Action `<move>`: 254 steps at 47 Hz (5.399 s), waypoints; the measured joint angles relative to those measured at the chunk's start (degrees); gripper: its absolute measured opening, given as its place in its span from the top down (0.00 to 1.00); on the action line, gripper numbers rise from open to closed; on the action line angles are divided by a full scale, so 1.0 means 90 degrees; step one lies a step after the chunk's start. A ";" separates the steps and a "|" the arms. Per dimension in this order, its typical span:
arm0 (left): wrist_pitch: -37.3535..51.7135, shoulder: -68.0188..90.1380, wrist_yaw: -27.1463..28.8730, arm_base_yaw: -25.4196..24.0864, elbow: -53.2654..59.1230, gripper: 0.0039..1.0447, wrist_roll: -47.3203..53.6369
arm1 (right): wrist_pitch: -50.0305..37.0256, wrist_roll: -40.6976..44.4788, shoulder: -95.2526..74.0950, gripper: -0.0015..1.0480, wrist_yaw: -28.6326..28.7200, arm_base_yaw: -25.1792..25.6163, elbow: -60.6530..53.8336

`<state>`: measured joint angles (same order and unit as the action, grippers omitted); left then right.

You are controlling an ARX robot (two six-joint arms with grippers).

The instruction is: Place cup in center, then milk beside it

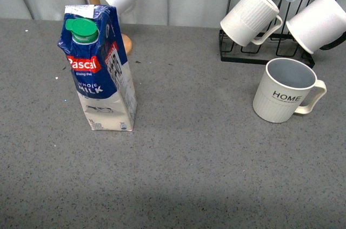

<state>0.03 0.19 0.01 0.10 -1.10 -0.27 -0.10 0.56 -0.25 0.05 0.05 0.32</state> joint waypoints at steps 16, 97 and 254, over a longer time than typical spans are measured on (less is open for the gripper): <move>0.0000 0.0000 0.0000 0.0000 0.0000 0.06 0.0000 | 0.0000 0.0002 0.0000 0.09 0.0000 0.0000 0.0000; 0.0000 0.0000 0.0000 0.0000 0.0000 0.06 0.0000 | -0.0408 0.1180 -0.1117 0.09 -0.1707 -0.0459 0.0092; 0.0000 0.0000 0.0000 0.0000 0.0000 0.06 0.0000 | 0.1603 0.1649 -1.3515 0.65 0.1095 -0.1834 0.8653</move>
<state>0.03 0.19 0.01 0.10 -1.10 -0.27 14.33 15.40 -121.89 9.91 -16.45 78.19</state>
